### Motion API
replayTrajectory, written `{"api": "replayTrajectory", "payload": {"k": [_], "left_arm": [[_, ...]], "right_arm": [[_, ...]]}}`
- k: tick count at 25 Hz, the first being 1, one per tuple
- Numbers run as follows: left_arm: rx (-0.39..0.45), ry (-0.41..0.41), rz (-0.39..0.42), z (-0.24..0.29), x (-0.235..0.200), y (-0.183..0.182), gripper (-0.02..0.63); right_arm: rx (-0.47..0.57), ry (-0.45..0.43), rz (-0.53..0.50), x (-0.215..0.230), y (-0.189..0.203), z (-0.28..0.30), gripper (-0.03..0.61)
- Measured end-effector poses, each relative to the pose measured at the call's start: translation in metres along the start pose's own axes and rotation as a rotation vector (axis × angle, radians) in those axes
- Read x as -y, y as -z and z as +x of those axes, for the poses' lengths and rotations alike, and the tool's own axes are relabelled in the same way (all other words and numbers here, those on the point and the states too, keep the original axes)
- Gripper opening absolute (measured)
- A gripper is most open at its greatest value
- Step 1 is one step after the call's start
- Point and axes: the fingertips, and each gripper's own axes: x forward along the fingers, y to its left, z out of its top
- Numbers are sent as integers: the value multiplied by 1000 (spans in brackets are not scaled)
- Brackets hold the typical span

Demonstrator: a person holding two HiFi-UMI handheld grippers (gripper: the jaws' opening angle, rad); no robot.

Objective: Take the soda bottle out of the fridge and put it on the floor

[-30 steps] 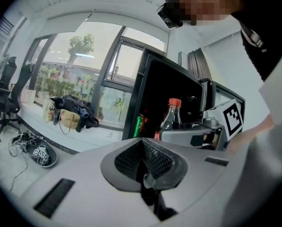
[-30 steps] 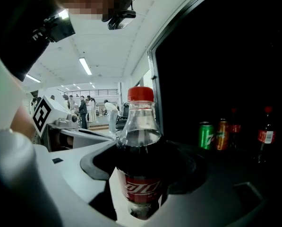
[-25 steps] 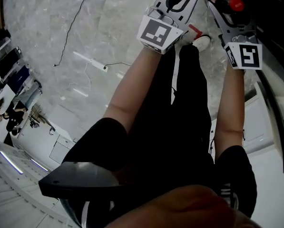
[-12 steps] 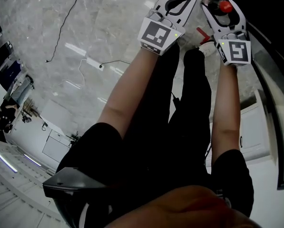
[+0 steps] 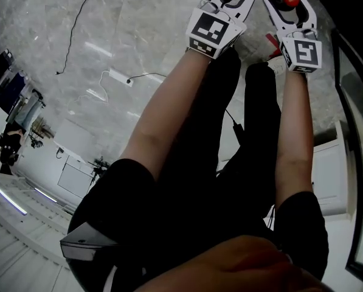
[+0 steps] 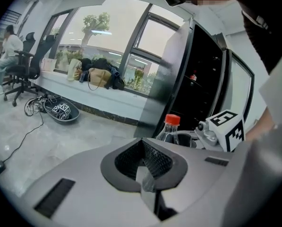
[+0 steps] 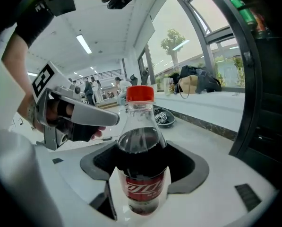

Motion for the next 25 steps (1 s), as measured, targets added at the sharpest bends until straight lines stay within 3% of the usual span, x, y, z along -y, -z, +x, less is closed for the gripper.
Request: {"api": "replayTrajectory", "payload": {"k": [10,19,25], "left_arm": [[-82,-7,-16,24,-50,85,0],[-110,-24,-38,24,-79,127,0],[-122,-22,-51,18,-79,136,0]], "right_arm": [[-134,-43,-31,5,115,97,318],[-224,-61,-72,15,197,147,318],[-301,-91,-114,6,229,149,318]]}}
